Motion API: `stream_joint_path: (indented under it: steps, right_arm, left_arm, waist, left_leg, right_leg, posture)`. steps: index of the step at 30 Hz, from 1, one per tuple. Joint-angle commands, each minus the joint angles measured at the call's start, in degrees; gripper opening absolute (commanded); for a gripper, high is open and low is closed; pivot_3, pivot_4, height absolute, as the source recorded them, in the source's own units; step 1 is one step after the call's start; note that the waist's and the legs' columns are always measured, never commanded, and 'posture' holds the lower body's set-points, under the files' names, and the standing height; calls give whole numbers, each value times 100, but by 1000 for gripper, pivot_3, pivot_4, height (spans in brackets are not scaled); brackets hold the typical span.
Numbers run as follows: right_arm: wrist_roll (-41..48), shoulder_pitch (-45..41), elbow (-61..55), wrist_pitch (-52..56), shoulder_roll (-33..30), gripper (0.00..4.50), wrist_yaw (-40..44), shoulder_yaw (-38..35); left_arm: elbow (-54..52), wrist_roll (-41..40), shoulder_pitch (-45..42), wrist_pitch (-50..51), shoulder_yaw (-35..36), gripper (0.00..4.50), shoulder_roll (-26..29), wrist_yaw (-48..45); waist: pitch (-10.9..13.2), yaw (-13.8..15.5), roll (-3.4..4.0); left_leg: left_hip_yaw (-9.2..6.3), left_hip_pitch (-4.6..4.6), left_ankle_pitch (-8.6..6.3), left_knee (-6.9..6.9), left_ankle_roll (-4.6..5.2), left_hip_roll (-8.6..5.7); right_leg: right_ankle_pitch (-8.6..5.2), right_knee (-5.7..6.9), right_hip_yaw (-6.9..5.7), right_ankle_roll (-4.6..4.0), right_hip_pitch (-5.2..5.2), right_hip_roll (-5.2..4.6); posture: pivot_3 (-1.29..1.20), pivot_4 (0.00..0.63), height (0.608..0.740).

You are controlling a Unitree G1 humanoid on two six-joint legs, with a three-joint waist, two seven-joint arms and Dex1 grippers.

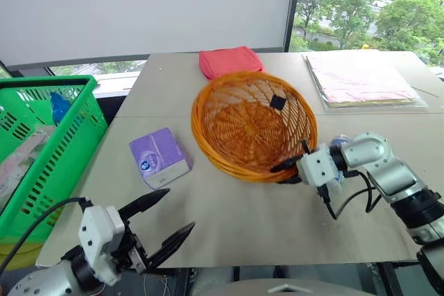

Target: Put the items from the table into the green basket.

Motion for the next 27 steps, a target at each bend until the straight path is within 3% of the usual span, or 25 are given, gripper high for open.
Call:
stream_joint_path:
  steps: [1,7,13,14,20,24,27]
  right_arm:
    - [24,-753,651,120,-141,545,-458,-755]
    - [-1024,-2113,4096,-585,-529,545,-1106,-661]
    - [-1500,-3416,6620,-375,-49,545,-1836,-659]
    - [-1632,-3565,6808,-427,-16,1568,-2022,-612]
    - [-1988,-3798,7067,-738,36,4322,-2308,-553]
    - [-948,-3505,6306,-614,188,4429,-1070,-1198]
    - [315,-2774,4664,233,341,4429,99,-1658]
  left_arm:
    - [-297,-263,-543,250,-90,4500,132,333]
    - [-328,-400,-2616,1378,-1058,4500,215,1519]
    - [123,-23,-4117,2130,-1745,4500,61,2376]
    - [207,109,-4228,2188,-1808,4500,68,2458]
    - [267,429,-4243,2663,-1653,4500,11,3078]
    - [3,752,-3848,2845,-966,4500,-376,4044]
    - [-210,1015,-3432,3039,-580,4500,-632,4569]
  waist:
    - [3,5,5]
    - [-19,72,-17]
    - [-18,-307,-7]
    - [-18,-373,-7]
    - [-19,-544,-7]
    - [-18,-511,-8]
    - [-20,-473,-10]
  left_leg:
    - [2,0,0,1,0,0]
    - [-3,-5,2,12,-1,-11]
    - [41,-16,18,4,-28,-1]
    - [52,-23,18,1,-28,0]
    - [83,-28,18,-25,-28,17]
    - [93,-17,16,-13,-24,18]
    - [91,-12,2,4,-1,22]
  right_leg:
    - [3,0,1,-1,0,0]
    - [24,-7,-2,4,5,-2]
    - [30,16,38,9,-32,4]
    - [30,29,51,9,-46,6]
    - [29,51,87,9,-86,19]
    - [29,76,99,10,-86,19]
    - [30,88,97,10,-81,20]
  posture:
    - [53,7,740]
    - [7,0,740]
    - [-16,0,740]
    - [-16,0,740]
    - [14,0,740]
    - [32,0,740]
    - [42,8,740]
